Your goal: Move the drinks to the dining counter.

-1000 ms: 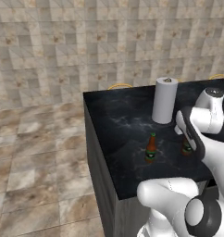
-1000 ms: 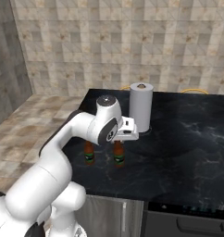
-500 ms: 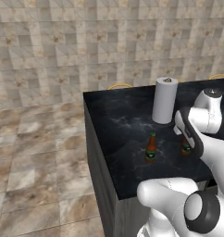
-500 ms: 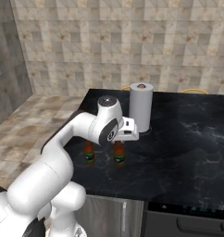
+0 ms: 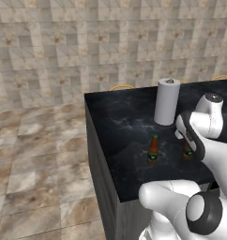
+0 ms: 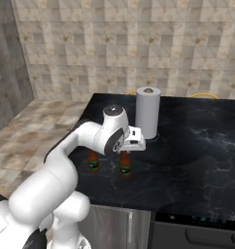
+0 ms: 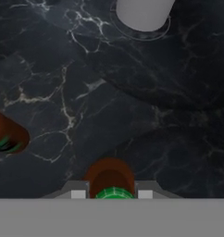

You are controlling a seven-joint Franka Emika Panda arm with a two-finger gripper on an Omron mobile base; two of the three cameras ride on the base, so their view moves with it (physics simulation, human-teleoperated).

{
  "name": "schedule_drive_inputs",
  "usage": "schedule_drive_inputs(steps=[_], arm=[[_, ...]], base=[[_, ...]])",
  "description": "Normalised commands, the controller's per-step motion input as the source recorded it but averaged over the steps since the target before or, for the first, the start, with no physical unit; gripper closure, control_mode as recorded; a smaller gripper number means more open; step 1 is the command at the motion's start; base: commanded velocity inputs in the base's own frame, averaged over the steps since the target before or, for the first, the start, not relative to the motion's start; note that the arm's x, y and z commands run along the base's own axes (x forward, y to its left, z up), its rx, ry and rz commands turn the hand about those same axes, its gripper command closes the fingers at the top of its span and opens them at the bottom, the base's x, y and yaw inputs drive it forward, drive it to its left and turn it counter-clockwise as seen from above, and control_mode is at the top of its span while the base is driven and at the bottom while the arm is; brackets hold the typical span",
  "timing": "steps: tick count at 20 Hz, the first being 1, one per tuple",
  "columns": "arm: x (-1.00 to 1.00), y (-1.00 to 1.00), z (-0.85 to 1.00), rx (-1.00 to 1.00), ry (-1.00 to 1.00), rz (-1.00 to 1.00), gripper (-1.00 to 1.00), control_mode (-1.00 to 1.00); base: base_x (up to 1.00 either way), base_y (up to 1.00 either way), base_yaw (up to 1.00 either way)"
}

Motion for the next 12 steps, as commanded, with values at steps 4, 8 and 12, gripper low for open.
schedule_drive_inputs(steps=[4,8,12], arm=[[0.06,-0.02,-0.14,0.00,0.00,0.00,1.00,-1.00],[0.06,-0.04,-0.18,0.00,0.00,0.00,1.00,-1.00],[0.01,-0.03,-0.21,0.00,0.00,0.00,1.00,-1.00]], base=[[0.00,0.00,0.00],[0.00,0.00,0.00],[0.00,0.00,0.00]])
